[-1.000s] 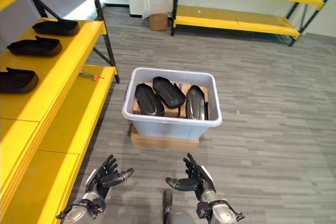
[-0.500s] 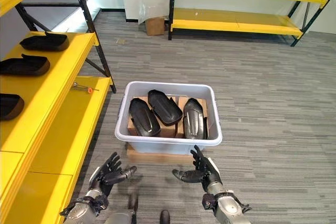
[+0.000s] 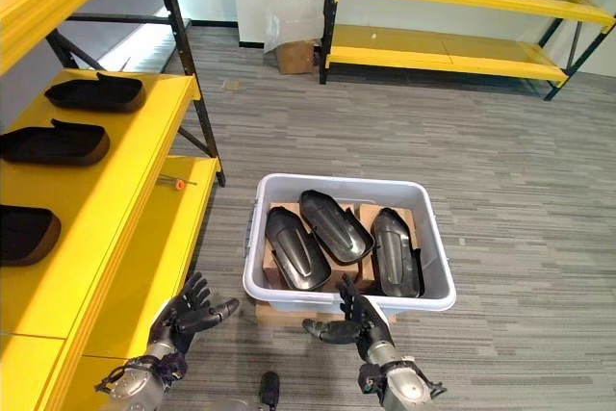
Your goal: Move parts from the plastic box to the shelf.
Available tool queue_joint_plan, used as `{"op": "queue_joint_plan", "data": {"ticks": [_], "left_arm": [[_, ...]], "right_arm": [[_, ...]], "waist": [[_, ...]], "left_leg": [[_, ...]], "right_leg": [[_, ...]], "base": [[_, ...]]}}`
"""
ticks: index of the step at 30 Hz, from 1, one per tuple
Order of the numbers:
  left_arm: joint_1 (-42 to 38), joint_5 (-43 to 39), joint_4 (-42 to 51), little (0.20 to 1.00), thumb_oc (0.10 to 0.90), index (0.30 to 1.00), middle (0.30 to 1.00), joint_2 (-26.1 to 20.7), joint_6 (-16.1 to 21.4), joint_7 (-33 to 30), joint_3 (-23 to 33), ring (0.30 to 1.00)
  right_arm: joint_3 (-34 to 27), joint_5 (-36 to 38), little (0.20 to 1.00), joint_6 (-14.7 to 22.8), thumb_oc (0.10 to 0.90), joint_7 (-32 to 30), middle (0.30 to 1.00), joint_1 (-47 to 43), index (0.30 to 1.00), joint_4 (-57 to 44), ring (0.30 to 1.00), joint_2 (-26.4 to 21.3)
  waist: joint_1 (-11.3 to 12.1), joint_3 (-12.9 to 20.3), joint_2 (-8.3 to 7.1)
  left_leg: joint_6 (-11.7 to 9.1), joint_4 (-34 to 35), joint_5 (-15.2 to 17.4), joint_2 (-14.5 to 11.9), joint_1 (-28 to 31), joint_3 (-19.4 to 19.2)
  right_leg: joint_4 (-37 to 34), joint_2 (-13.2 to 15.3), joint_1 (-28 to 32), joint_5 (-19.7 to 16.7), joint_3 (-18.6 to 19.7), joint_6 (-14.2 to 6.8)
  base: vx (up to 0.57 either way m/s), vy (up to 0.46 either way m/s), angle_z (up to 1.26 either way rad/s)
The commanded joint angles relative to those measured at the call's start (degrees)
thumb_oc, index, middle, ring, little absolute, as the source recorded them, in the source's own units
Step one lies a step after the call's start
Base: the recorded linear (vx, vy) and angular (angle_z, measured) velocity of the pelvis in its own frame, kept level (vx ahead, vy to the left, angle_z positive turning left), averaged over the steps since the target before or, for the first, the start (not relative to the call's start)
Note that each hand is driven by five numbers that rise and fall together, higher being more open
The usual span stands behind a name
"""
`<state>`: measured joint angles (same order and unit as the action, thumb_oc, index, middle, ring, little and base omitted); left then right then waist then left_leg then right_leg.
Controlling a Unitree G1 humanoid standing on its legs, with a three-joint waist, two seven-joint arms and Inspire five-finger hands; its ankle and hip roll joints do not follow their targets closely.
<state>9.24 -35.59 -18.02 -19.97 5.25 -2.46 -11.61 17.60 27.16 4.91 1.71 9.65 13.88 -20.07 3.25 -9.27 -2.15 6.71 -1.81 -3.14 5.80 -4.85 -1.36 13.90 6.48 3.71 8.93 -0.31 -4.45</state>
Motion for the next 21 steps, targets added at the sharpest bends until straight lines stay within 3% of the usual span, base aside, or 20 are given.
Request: {"op": "queue_joint_plan", "data": {"ticks": [1,3,6,9,10,12,14,15,17,19,21], "left_arm": [[-1.53,1.29,4.14,1.0,0.9,1.0,1.0,-0.8,4.58,-0.37,-0.73,1.0],[-1.7,1.69,4.14,1.0,0.9,1.0,1.0,-1.21,4.65,-0.21,-0.92,1.0],[-1.55,1.35,3.95,1.0,0.9,1.0,1.0,-1.41,4.76,0.16,-0.46,1.0],[-1.05,0.47,3.83,1.0,0.9,1.0,1.0,-1.31,5.0,0.19,-0.08,1.0],[-0.66,0.48,3.84,1.0,0.9,1.0,1.0,-1.18,5.04,0.36,-0.14,1.0],[-0.39,0.65,2.75,1.0,0.9,1.0,1.0,-0.79,4.91,0.76,-0.43,1.0],[-0.17,0.38,2.36,1.0,0.9,1.0,1.0,-0.23,4.86,0.85,-0.29,1.0],[0.52,0.18,3.03,1.0,0.9,1.0,1.0,-0.1,4.69,1.22,-0.17,1.0],[0.58,0.04,3.14,1.0,0.9,1.0,1.0,-0.07,4.66,1.29,-0.16,1.0],[1.04,-0.42,3.44,1.0,0.9,1.0,1.0,0.05,4.6,1.52,0.0,1.0],[1.09,-0.59,3.67,1.0,0.9,1.0,1.0,0.01,4.58,1.43,0.11,1.0]], "right_arm": [[0.17,-0.14,1.0,4.39,0.9,0.77,1.0,-2.38,1.0,-4.04,1.0,-1.62],[0.82,-0.33,1.0,4.53,0.9,0.82,1.0,-2.7,1.0,-4.42,1.0,-1.44],[0.85,-0.06,1.0,4.54,0.9,0.69,1.0,-3.18,1.0,-4.66,1.0,-1.27],[0.85,-0.73,1.0,4.42,0.9,0.63,1.0,-3.52,1.0,-4.91,1.0,-1.87],[0.78,-1.12,1.0,4.32,0.9,0.81,1.0,-3.27,1.0,-5.21,1.0,-2.12],[0.87,-1.22,1.0,4.1,0.9,1.22,1.0,-2.76,1.0,-4.73,1.0,-2.2],[1.02,-0.88,1.0,3.96,0.9,1.34,1.0,-2.75,1.0,-4.94,1.0,-2.24],[0.58,-0.68,1.0,4.08,0.9,1.69,1.0,-2.16,1.0,-6.27,1.0,-3.12],[0.51,-0.53,1.0,4.19,0.9,1.8,1.0,-2.08,1.0,-6.4,1.0,-3.49],[0.34,-0.08,1.0,4.5,0.9,1.93,1.0,-2.12,1.0,-6.77,1.0,-4.3],[0.34,-0.08,1.0,4.55,0.9,1.86,1.0,-2.3,1.0,-7.28,1.0,-4.65]], "waist": [[0.08,2.09,0.11],[-0.29,1.3,0.93],[-0.56,1.5,1.64],[-0.84,0.89,0.88],[-1.1,0.81,0.53],[-0.85,1.42,-0.38],[-1.07,2.48,-0.83],[-1.11,3.45,-0.82],[-1.18,3.77,-0.67],[-1.25,4.41,-0.46],[-1.2,4.49,-0.37]], "left_leg": [[-2.58,-5.8,4.2,-2.89,-1.22,2.84],[-2.5,-5.63,4.49,-3.33,-0.54,2.82],[-3.44,-5.6,5.84,-4.56,0.67,2.8],[-5.02,-6.22,8.07,-5.76,2.81,1.96],[-5.37,-6.25,8.46,-5.98,3.5,1.96],[-6.19,-6.17,8.57,-6.47,3.88,2.0],[-7.06,-4.42,7.81,-8.2,5.03,2.25],[-7.98,-2.14,6.5,-10.21,6.21,2.47],[-8.47,-1.39,5.45,-11.15,6.5,2.68],[-9.42,1.44,2.88,-13.89,7.3,3.0],[-9.65,2.3,1.9,-14.69,7.39,3.04]], "right_leg": [[10.74,-0.53,-10.45,-13.98,1.25,-1.89],[12.76,-0.42,-13.22,-13.56,0.88,-1.37],[5.67,3.43,-14.53,-12.68,-0.12,-1.13],[-5.04,7.84,-14.44,-16.28,-2.62,-3.14],[-6.41,8.23,-14.29,-17.76,-2.52,-3.91],[-7.61,8.67,-12.0,-17.02,-3.61,-4.35],[-7.59,7.24,-11.35,-15.4,-2.58,-4.15],[-7.62,5.91,-10.48,-13.65,-3.54,-3.5],[-7.34,5.17,-10.14,-12.74,-4.08,-3.1],[-6.23,3.08,-10.03,-10.3,-5.35,-2.22],[-5.68,2.45,-10.31,-9.78,-5.47,-1.96]], "base": [[-0.03,0.098,-0.02],[0.03,0.068,0.02],[0.13,-0.059,-0.06],[0.15,-0.169,-0.12],[0.15,-0.205,-0.16],[0.15,-0.251,0.09],[0.18,-0.31,0.19],[0.15,-0.244,0.17],[0.11,-0.223,0.01],[0.12,-0.317,-0.05],[0.06,-0.218,0.05]]}}
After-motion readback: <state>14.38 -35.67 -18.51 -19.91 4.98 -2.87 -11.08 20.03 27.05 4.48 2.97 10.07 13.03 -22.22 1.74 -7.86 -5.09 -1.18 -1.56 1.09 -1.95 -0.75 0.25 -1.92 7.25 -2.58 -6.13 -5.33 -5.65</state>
